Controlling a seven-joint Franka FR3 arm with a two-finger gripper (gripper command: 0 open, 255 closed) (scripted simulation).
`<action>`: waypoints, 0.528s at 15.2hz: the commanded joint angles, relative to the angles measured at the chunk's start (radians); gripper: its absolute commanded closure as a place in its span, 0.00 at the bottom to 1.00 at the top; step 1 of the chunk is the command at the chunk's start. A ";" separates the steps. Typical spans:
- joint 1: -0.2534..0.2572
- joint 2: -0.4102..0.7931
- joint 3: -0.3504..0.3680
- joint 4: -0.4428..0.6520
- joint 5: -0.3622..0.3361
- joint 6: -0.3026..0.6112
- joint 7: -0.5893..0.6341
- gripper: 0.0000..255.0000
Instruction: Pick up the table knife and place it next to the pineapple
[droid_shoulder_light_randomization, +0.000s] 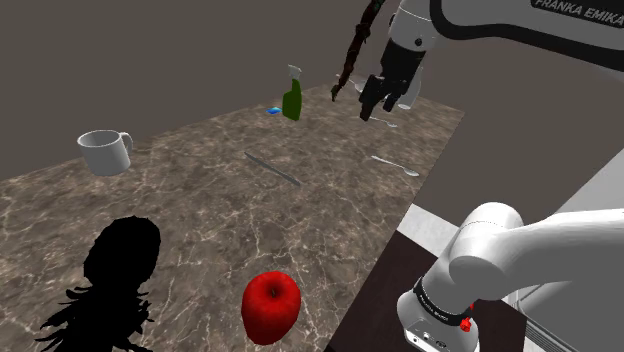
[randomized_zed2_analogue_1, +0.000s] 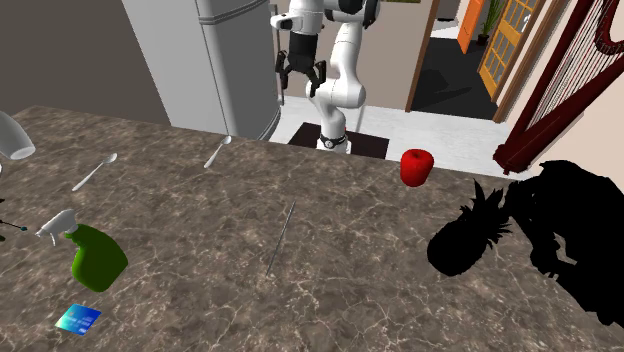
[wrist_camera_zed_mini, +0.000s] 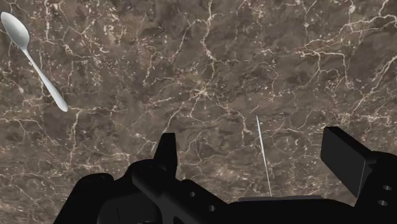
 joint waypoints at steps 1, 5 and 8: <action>0.000 0.000 0.000 0.000 0.000 0.000 0.000 0.00; 0.011 0.128 -0.009 0.005 0.007 0.094 -0.017 0.00; 0.020 0.231 -0.014 0.021 0.013 0.159 -0.031 0.00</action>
